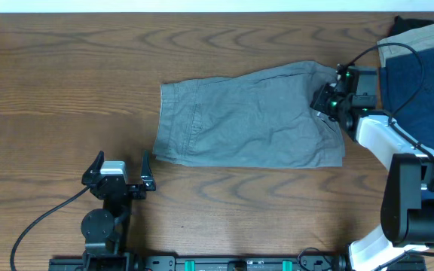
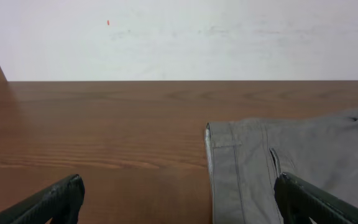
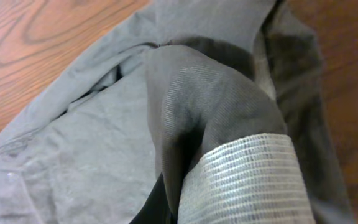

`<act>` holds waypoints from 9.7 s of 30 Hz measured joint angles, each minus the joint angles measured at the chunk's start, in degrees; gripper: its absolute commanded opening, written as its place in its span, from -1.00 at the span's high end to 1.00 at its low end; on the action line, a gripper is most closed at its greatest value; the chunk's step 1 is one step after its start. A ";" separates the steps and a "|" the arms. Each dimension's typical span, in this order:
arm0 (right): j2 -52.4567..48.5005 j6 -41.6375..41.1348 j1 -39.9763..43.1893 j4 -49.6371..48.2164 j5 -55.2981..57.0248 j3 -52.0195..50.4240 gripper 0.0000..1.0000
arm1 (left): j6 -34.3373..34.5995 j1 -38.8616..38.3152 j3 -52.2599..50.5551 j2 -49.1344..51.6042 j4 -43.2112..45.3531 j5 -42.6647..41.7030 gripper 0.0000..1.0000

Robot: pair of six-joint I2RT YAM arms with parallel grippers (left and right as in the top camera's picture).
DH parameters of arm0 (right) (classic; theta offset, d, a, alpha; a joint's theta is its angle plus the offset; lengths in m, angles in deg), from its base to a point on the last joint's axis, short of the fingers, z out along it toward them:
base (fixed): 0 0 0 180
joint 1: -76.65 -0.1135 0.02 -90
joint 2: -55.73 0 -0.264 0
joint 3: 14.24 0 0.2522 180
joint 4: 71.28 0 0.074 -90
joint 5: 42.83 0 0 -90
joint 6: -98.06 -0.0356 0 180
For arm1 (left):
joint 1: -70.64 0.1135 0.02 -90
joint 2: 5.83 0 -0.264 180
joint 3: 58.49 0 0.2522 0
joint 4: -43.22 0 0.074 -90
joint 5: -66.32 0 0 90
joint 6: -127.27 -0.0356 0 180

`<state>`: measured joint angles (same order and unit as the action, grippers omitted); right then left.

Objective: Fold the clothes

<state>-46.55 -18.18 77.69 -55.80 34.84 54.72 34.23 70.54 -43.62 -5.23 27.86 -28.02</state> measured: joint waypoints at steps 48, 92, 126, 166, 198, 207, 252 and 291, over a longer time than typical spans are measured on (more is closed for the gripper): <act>-0.24 10.19 11.02 31.76 12.28 15.87 -0.99 | -1.95 0.00 0.00 0.00 -0.09 1.62 -0.96; -0.24 10.25 11.02 31.74 13.44 15.89 -0.99 | 2.99 0.00 67.58 68.89 -48.94 -13.29 -0.95; -0.24 10.25 11.02 31.71 13.46 15.89 -0.99 | 1.09 0.96 81.33 115.08 -48.22 -24.59 -0.96; -0.24 10.25 11.02 31.71 13.44 15.89 -0.99 | -2.97 2.47 75.10 122.31 -45.16 -41.51 0.88; -0.24 10.25 11.02 31.71 13.44 15.89 -0.99 | 4.37 3.85 102.09 94.86 -79.17 -13.16 0.88; -0.24 10.25 11.02 31.71 13.46 15.89 -0.99 | 6.16 -6.54 102.44 94.95 -71.76 -11.91 0.88; -0.24 10.27 11.02 31.71 13.44 15.89 -0.98 | 7.76 -26.69 102.49 115.03 -52.02 -22.75 0.50; -0.24 10.27 11.02 31.71 13.46 15.89 -0.99 | 10.01 -39.21 98.55 127.82 -48.33 -28.76 0.78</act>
<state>-46.79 -7.91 88.71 -24.08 48.30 70.61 44.24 31.33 54.93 122.59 -20.47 -56.79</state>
